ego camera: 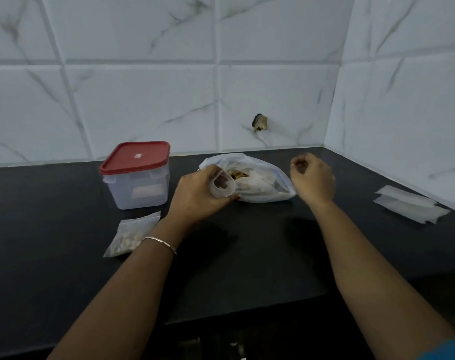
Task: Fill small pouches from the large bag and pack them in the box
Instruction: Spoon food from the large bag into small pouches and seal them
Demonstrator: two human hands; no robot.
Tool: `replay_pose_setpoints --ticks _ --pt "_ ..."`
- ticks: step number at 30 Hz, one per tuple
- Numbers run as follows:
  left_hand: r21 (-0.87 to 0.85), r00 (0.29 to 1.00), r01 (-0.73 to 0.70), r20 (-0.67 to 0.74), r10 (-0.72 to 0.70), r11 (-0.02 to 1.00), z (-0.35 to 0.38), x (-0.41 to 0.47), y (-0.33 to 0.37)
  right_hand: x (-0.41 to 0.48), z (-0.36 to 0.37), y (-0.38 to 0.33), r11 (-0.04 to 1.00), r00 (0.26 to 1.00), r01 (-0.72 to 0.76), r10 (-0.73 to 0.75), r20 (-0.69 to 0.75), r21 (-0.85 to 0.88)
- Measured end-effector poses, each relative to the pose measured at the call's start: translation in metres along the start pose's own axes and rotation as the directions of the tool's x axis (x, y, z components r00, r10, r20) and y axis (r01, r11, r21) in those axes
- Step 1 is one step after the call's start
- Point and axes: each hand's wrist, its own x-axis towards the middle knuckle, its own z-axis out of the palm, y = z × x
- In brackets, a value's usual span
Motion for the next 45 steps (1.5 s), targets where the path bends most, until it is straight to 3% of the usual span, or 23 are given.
replay_pose_setpoints --ticks 6,9,12,17,18,20,22,24,28,30,39,42,45 --pt "-0.003 0.998 0.057 0.009 -0.057 0.998 0.010 0.003 0.002 0.022 -0.013 0.058 0.939 0.962 -0.254 0.271 0.044 -0.232" --pt "-0.027 0.996 0.084 0.007 -0.084 0.996 0.014 0.003 0.003 0.023 -0.013 0.059 0.857 0.925 -0.236 0.342 0.163 -0.458" --pt "0.000 0.996 0.095 -0.002 -0.095 0.996 0.015 0.003 0.000 0.024 -0.011 0.058 0.817 0.918 -0.197 0.347 0.189 -0.542" --pt "0.014 0.981 0.182 -0.073 -0.181 0.983 0.011 0.004 -0.010 0.020 -0.016 0.053 0.855 0.948 -0.153 0.268 0.171 -0.495" --pt "-0.003 0.975 0.203 -0.087 -0.202 0.979 0.011 0.004 -0.011 0.018 -0.019 0.051 0.900 0.962 -0.165 0.237 0.135 -0.403" --pt "-0.033 0.969 0.224 -0.102 -0.227 0.974 0.008 0.004 -0.012 0.014 -0.026 0.040 0.985 0.982 -0.171 0.172 0.074 -0.026" --pt "-0.046 0.971 0.224 -0.073 -0.227 0.974 0.008 0.003 -0.012 0.009 -0.033 0.023 0.952 0.997 -0.064 0.049 0.057 0.299" --pt "-0.061 0.980 0.198 -0.011 -0.199 0.978 0.007 0.002 -0.008 0.004 -0.034 0.002 0.931 0.984 0.070 -0.122 0.126 0.358" --pt "-0.105 0.968 0.204 0.169 -0.185 0.973 0.005 0.001 -0.002 0.001 -0.015 -0.035 0.942 0.868 0.211 -0.304 0.392 0.262" --pt "-0.055 0.937 0.229 0.284 -0.204 0.972 0.005 0.000 0.000 -0.001 0.000 -0.046 0.932 0.816 0.328 -0.361 0.451 0.152" --pt "-0.043 0.899 0.226 0.394 -0.191 0.973 0.009 0.002 -0.002 -0.016 0.004 -0.034 0.814 0.764 0.550 -0.400 0.506 -0.187" --pt "-0.042 0.881 0.220 0.438 -0.180 0.975 0.011 0.001 -0.002 -0.017 -0.007 -0.029 0.790 0.757 0.566 -0.386 0.527 -0.234" --pt "-0.045 0.878 0.227 0.442 -0.184 0.973 0.011 0.001 -0.003 -0.012 -0.004 -0.034 0.759 0.762 0.602 -0.455 0.460 -0.248"
